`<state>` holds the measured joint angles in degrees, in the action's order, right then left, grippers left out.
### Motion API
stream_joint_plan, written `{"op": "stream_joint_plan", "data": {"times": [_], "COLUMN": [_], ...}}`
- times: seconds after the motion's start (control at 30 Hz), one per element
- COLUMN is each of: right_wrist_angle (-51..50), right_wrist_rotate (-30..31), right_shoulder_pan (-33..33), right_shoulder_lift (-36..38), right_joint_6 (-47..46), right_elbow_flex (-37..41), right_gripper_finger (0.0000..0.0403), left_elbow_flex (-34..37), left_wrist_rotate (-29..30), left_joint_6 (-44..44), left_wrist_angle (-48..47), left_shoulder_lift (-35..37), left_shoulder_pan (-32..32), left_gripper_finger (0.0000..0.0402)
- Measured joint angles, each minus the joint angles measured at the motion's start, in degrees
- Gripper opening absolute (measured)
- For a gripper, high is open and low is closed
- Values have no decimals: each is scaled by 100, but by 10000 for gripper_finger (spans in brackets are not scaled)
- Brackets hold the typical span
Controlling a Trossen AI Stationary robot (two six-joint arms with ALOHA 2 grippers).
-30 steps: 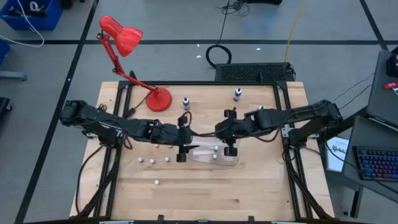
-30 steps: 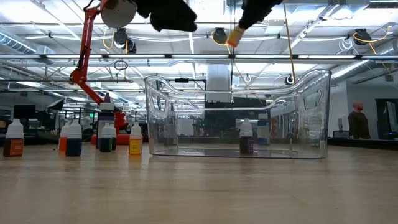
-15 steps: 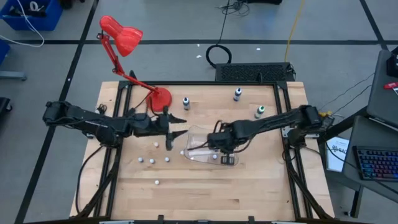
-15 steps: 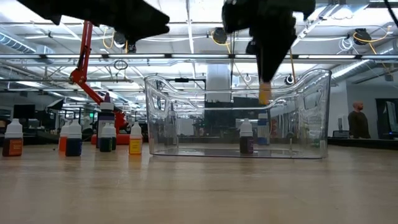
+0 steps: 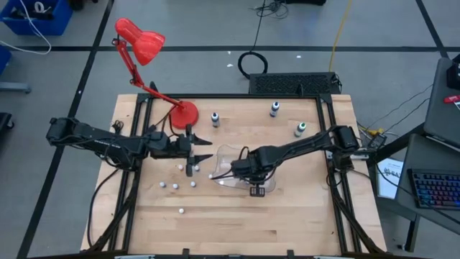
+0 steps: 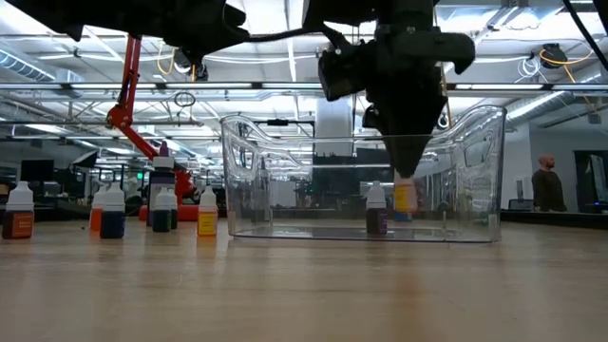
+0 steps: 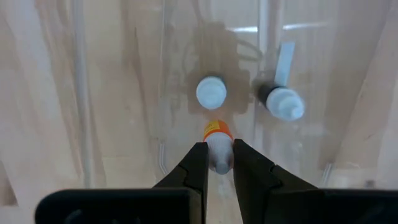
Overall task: Pick & Place food coloring
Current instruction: Put the small orange food coloring bottle into the transparent bin
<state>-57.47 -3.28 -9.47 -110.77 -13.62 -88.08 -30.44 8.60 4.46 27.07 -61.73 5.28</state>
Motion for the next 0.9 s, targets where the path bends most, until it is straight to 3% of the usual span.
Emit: {"op": "stream_joint_plan", "data": {"times": [0.53,0.9], "right_wrist_angle": [549,792], "right_wrist_rotate": [-1,-141], "right_shoulder_pan": [0,0], "right_shoulder_lift": [6,19], "right_joint_6": [-173,-232], "right_elbow_flex": [563,702], "right_gripper_finger": [39,48], "left_elbow_flex": [0,0], "left_wrist_rotate": [-11,-11], "left_joint_6": [21,-1], "left_wrist_angle": [-31,-24], "left_shoulder_lift": [-2,-2], "left_shoulder_pan": [0,0], "left_gripper_finger": [208,192]}}
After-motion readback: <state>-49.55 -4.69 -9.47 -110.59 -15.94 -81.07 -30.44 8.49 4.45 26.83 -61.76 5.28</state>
